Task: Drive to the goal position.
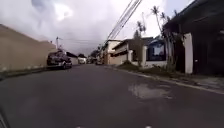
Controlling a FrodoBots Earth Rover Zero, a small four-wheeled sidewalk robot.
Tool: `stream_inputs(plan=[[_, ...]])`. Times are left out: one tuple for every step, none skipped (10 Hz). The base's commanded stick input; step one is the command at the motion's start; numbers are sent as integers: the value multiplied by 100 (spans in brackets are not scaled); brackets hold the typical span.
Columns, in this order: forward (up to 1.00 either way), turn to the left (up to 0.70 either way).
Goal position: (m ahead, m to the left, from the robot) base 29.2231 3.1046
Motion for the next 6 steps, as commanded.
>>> stream_inputs(plan=[[100, 0], [100, 0], [100, 0], [100, 0], [100, 0], [100, 0]])
